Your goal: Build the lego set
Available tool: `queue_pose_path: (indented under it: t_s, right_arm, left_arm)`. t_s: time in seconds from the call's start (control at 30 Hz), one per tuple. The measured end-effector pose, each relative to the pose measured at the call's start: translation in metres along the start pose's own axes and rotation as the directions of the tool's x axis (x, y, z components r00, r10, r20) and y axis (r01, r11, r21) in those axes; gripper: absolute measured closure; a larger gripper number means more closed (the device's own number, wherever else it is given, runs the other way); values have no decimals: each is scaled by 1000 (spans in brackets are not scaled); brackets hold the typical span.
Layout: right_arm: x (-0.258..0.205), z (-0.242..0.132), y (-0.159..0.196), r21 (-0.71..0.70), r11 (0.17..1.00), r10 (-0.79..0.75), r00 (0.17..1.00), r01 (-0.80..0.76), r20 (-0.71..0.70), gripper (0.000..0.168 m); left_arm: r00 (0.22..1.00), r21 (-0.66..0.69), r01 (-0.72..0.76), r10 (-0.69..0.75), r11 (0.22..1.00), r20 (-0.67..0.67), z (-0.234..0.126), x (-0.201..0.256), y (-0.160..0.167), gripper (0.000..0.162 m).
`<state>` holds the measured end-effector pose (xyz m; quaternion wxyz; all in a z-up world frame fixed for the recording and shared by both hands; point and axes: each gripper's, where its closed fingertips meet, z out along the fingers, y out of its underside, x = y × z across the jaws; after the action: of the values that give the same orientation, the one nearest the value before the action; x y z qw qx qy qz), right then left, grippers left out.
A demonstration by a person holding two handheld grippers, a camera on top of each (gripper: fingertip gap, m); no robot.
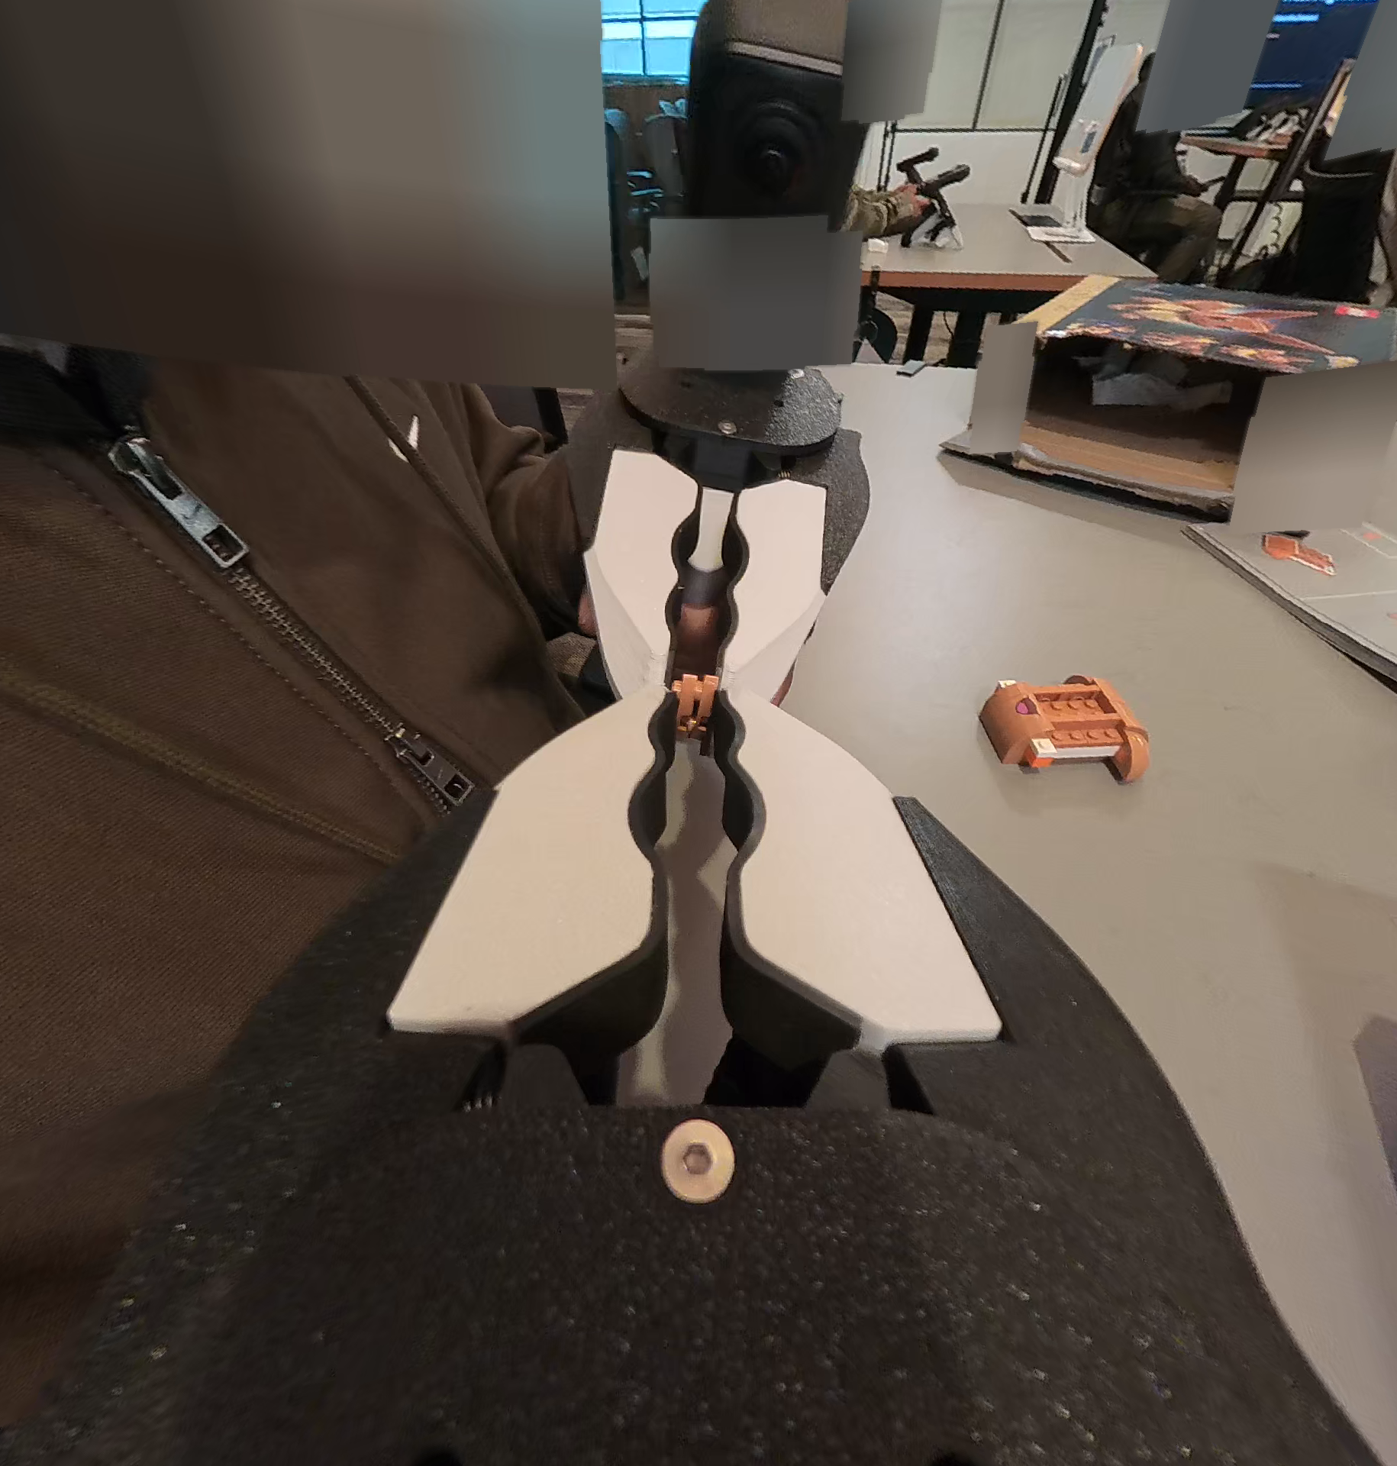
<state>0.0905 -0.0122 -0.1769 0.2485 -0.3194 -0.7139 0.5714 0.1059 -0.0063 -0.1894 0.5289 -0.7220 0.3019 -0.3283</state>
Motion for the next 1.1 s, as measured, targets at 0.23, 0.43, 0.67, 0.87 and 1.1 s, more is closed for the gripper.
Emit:
queue_pose_path:
  t_s: [0.23,0.43,0.67,0.87,1.1]
  right_arm:
    - [3,0,3,-13,1000,-1,1000,0,-22,160]
    - [4,-2,4,-11,998,-56,997,56,-61,160]
    - [2,-4,-4,52,996,-72,996,75,-60,159]
    - [5,-8,-15,101,988,-108,987,121,-121,152]
    - [9,-2,-39,144,950,-240,942,278,-235,136]
  left_arm:
    - [996,-27,-64,65,998,59,1,-5,3,152]
    - [984,-60,-129,136,990,118,1,-8,3,152]
    - [969,-99,-184,197,978,147,3,-9,7,152]
    - [967,215,245,-224,945,-118,-12,-9,-23,152]
    - [622,289,736,-443,613,-646,-41,-7,-52,152]
